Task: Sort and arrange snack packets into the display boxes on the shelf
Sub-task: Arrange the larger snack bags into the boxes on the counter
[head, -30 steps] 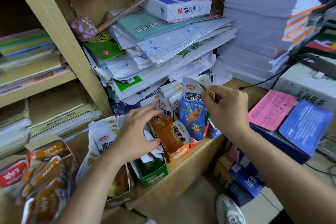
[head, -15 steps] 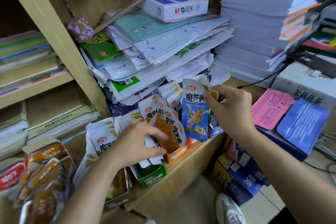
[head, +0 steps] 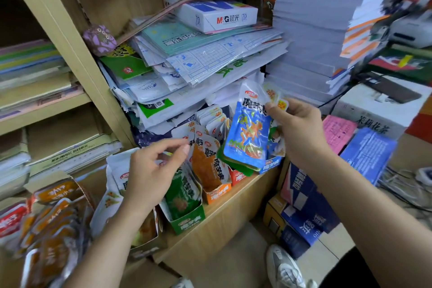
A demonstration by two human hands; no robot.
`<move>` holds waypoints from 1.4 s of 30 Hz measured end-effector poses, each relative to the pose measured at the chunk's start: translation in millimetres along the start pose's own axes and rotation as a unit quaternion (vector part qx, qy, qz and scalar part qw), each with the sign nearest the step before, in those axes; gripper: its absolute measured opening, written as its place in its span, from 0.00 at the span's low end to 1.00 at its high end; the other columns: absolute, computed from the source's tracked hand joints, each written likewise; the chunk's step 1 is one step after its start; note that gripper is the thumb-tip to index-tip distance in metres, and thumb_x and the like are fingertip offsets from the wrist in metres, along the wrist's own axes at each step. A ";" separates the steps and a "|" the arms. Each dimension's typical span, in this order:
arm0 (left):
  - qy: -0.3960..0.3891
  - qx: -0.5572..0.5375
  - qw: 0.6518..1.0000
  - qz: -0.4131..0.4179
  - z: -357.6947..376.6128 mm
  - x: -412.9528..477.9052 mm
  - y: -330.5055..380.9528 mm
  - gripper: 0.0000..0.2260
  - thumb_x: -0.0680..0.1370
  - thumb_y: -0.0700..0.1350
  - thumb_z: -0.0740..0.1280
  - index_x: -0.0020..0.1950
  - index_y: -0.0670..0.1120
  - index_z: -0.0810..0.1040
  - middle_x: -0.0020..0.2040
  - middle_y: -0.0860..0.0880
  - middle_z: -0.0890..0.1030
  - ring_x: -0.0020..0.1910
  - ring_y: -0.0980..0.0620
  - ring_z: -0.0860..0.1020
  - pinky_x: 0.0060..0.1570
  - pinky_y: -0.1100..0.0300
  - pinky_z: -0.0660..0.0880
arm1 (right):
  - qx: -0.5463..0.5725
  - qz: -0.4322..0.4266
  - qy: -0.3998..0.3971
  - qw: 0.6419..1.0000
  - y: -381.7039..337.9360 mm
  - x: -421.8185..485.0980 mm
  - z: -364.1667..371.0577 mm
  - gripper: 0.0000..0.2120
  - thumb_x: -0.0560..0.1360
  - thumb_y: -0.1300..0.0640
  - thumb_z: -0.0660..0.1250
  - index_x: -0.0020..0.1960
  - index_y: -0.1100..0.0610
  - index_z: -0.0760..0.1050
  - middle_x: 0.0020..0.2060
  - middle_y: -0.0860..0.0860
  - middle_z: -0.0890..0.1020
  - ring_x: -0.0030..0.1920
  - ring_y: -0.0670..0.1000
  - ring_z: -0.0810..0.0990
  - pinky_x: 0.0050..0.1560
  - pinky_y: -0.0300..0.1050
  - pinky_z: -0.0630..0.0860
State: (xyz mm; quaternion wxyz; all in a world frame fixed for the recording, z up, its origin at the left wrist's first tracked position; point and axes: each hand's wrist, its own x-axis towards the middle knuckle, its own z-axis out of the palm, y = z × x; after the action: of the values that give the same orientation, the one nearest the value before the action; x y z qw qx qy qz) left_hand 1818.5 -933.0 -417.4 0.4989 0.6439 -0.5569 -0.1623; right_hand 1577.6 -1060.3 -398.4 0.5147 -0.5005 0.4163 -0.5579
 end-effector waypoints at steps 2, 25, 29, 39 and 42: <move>-0.054 -0.121 0.991 -0.029 1.9 -7.4 15.5 0.14 0.75 0.56 0.69 0.59 0.54 0.84 0.55 0.55 0.85 0.58 0.55 0.82 0.56 0.59 0.78 | 0.014 0.046 -0.035 0.998 1.5 -8.1 7.6 0.06 0.76 0.61 0.72 0.42 0.61 0.80 0.32 0.55 0.81 0.27 0.52 0.75 0.23 0.39 0.69; 0.061 -0.329 0.912 -0.238 -9.1 -23.7 20.1 0.07 0.80 0.42 0.68 0.55 0.42 0.83 0.51 0.44 0.87 0.52 0.43 0.85 0.56 0.46 0.80 | 0.048 0.128 -0.286 0.948 19.5 -82.4 80.1 0.20 0.69 0.53 0.77 0.59 0.59 0.80 0.57 0.70 0.76 0.52 0.74 0.79 0.53 0.78 0.72; 0.031 -0.269 0.937 -0.219 1.4 -23.9 25.1 0.07 0.75 0.40 0.74 0.53 0.46 0.84 0.46 0.46 0.87 0.47 0.45 0.86 0.51 0.48 0.82 | 0.038 0.147 -0.214 0.965 15.2 -74.4 77.3 0.26 0.67 0.46 0.79 0.57 0.60 0.79 0.47 0.67 0.78 0.44 0.64 0.83 0.48 0.63 0.81; -0.061 -0.171 0.968 -0.171 16.3 -21.9 37.4 0.25 0.62 0.34 0.83 0.54 0.51 0.80 0.45 0.52 0.87 0.43 0.52 0.86 0.41 0.57 0.82 | 0.060 0.142 -0.122 0.981 17.7 -51.6 46.4 0.08 0.71 0.66 0.76 0.39 0.60 0.77 0.33 0.58 0.80 0.35 0.60 0.81 0.36 0.52 0.81; -0.074 -0.160 0.972 -0.154 20.2 -19.6 41.0 0.25 0.63 0.32 0.81 0.54 0.51 0.80 0.46 0.53 0.87 0.44 0.52 0.86 0.43 0.54 0.83 | 0.077 0.152 -0.084 0.982 14.5 -37.7 30.6 0.09 0.73 0.67 0.74 0.41 0.61 0.74 0.37 0.59 0.83 0.33 0.55 0.85 0.28 0.41 0.78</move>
State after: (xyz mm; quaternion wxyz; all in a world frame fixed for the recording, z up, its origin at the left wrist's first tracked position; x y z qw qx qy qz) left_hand 1773.9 -920.3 -399.5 0.5218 0.6200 -0.4529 -0.3717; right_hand 1608.9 -1023.2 -412.8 0.6633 -0.4355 0.3987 -0.4598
